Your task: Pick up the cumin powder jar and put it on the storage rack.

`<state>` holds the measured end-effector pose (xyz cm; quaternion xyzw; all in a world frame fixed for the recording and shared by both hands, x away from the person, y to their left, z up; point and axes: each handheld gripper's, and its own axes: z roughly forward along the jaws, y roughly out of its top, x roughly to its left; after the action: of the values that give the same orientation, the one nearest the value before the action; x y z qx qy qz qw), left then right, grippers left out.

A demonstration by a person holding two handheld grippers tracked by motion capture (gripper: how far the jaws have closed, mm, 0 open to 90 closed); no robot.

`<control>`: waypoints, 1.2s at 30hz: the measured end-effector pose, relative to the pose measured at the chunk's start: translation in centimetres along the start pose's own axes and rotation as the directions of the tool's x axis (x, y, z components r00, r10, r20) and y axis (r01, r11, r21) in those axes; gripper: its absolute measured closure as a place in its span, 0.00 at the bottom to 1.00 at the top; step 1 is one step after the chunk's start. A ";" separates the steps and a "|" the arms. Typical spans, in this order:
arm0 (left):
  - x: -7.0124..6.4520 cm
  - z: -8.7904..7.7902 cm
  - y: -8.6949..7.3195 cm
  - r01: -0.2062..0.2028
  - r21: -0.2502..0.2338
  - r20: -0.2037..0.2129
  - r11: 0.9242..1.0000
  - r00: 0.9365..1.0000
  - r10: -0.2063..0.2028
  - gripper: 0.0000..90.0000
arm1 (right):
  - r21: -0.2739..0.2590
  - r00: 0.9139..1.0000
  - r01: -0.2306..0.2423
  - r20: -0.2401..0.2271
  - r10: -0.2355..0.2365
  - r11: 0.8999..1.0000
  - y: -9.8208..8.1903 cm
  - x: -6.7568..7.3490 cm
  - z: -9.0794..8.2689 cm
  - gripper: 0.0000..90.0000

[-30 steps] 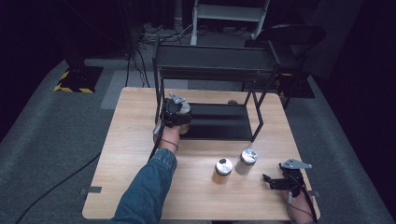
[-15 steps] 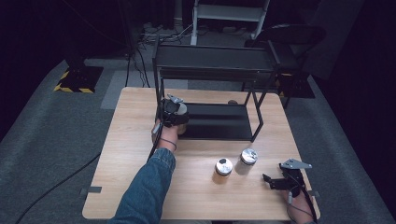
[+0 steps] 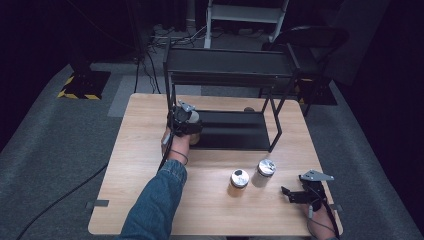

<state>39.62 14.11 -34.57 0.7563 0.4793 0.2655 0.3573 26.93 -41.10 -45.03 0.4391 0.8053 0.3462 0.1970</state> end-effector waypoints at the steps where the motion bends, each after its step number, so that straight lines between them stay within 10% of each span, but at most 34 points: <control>1: 0.0 -0.2 0.0 -0.003 -0.001 0.004 1.000 1.000 0.003 0.21 | 0.000 1.000 0.000 0.000 0.000 1.000 0.0 0.0 0.0 0.07; 36: 3.0 -12.7 -9.0 0.035 -0.136 0.125 0.990 0.992 -0.018 0.13 | 0.000 1.000 -0.001 -0.001 0.001 1.000 0.0 0.0 0.0 0.07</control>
<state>26.53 23.05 -33.85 0.7383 0.4469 0.2461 0.4412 26.95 -41.11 -45.02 0.4393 0.8053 0.3464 0.1964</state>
